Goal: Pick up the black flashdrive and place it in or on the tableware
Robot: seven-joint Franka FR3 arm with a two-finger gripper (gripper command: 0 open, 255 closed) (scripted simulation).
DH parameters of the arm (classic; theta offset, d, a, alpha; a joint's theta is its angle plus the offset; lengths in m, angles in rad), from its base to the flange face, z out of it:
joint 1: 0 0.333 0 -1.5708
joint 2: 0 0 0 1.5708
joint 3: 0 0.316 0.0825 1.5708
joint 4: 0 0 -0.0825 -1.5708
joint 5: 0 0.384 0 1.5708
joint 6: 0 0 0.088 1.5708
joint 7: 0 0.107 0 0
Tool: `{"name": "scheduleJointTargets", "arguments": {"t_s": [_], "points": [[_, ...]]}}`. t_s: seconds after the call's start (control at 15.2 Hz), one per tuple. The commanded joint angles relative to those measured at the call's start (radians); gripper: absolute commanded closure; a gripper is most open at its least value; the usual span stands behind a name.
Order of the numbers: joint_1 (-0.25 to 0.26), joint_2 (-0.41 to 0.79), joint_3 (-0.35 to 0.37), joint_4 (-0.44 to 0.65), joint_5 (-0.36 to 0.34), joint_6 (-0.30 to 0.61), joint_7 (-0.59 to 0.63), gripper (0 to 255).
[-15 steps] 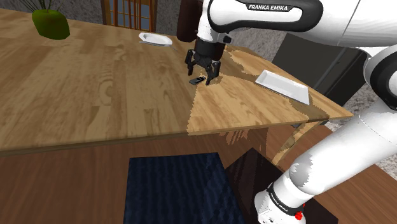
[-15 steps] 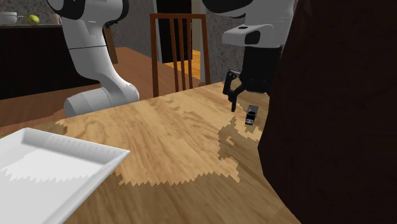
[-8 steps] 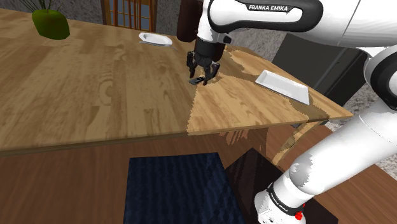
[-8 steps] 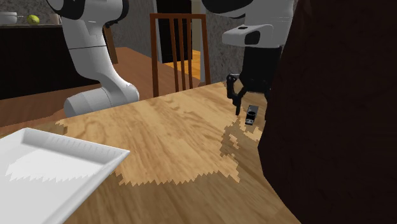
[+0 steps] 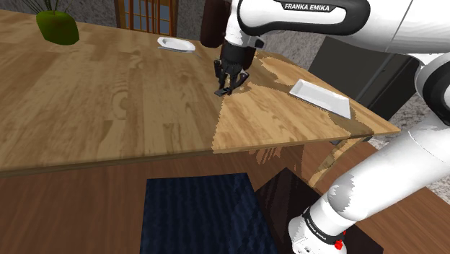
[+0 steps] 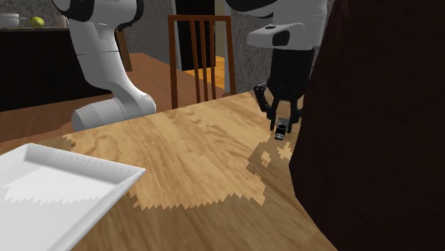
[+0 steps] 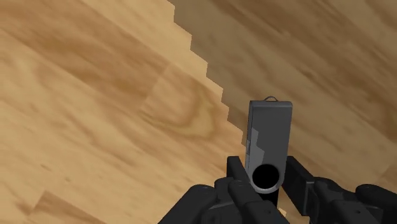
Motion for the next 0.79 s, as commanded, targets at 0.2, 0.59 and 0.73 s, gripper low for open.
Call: {"name": "scheduleJointTargets", "arguments": {"t_s": [0.2, 0.59, 0.73], "points": [[0.000, 0.016, 0.002, 0.040, -0.003, -0.032, 0.004, 255], [-0.001, 0.026, 0.001, 0.131, -0.007, -0.114, 0.006, 255], [-0.001, 0.031, 0.002, 0.163, -0.008, -0.142, 0.007, 255]]}}
